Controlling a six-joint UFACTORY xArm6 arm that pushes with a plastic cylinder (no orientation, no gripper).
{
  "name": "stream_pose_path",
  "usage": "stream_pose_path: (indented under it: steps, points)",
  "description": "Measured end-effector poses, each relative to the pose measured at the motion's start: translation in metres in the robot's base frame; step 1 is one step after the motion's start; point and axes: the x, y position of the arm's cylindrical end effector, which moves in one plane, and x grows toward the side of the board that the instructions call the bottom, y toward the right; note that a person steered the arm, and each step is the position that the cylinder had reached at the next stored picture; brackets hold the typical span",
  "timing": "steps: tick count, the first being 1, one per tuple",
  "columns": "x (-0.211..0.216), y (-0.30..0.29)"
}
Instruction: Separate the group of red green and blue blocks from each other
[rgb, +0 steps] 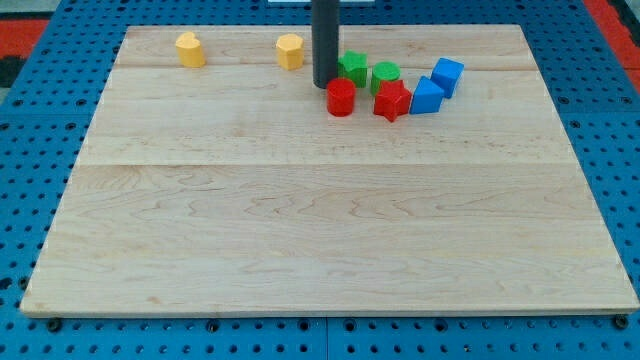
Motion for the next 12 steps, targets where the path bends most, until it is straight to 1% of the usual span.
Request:
stream_pose_path:
  steps: [1, 2, 3, 4, 5, 6, 7, 9, 10, 12]
  points:
    - [-0.025, 0.042]
    - [-0.035, 0.039]
    - [0.014, 0.026]
    - [0.022, 0.077]
    - [-0.007, 0.096]
    - [-0.007, 0.071]
    - [-0.009, 0.071]
    - [-0.012, 0.053]
    - [-0.026, 0.07]
    - [-0.029, 0.119]
